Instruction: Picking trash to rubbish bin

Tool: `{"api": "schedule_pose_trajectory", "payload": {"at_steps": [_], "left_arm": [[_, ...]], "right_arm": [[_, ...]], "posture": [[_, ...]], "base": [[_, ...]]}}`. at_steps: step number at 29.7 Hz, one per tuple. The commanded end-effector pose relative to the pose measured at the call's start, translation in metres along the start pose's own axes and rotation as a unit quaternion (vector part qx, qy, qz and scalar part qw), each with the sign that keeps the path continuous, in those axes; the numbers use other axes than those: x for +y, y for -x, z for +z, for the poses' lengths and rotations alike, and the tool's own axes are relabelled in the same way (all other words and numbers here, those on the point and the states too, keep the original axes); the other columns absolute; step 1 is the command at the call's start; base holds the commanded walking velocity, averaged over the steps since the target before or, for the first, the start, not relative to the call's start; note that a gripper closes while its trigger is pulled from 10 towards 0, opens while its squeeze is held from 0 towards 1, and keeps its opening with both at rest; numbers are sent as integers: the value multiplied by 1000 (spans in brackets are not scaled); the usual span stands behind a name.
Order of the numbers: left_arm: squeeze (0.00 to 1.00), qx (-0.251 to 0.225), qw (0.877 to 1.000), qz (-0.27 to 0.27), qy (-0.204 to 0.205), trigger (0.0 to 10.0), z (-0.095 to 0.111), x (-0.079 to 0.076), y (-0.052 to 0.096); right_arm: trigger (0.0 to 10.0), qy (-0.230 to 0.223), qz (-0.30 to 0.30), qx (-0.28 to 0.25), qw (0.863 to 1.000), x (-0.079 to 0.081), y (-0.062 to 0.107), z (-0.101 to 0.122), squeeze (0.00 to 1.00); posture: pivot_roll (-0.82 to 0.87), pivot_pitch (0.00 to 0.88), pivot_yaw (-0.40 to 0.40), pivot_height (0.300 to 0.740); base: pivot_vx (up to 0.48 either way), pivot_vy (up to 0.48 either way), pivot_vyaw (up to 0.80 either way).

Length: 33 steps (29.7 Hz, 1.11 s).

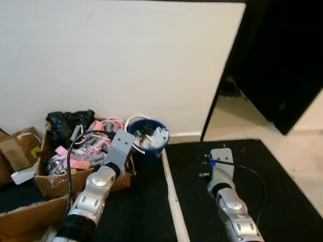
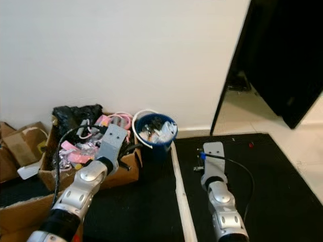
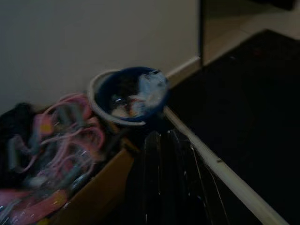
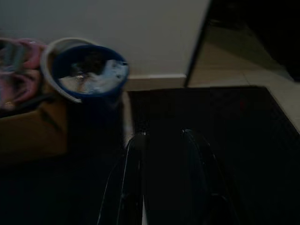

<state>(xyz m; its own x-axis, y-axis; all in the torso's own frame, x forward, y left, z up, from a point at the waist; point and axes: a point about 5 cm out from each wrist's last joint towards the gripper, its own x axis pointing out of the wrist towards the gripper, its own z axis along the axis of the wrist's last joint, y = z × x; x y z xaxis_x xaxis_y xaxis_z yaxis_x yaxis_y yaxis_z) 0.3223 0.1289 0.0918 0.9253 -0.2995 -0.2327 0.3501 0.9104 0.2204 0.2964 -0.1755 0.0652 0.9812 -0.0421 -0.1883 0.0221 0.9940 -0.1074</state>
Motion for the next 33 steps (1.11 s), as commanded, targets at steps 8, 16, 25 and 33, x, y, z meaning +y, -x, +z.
{"api": "schedule_pose_trajectory", "payload": {"at_steps": [8,16,25,33], "left_arm": [[0,3,1000,-1,7,10000,-4,-5,2],[0,9,1000,7,2,10000,-7,-5,3],[0,4,1000,3,12,10000,-8,-4,4],[0,6,1000,-5,20,10000,-9,-8,3]], "right_arm": [[10000,4,-5,6,1000,-5,-2,-1,0],[10000,2,6,10,1000,1,-1,-3,0],[10000,-1,7,16,1000,4,-2,-6,0],[10000,3,-5,23,1000,-1,1,-10,0]], "posture": [[-87,56,-4,740],[-71,49,-19,740],[-67,52,-11,740],[-95,66,-9,740]], "base": [[0,0,-800],[0,0,-800],[0,0,-800],[0,0,-800]]}}
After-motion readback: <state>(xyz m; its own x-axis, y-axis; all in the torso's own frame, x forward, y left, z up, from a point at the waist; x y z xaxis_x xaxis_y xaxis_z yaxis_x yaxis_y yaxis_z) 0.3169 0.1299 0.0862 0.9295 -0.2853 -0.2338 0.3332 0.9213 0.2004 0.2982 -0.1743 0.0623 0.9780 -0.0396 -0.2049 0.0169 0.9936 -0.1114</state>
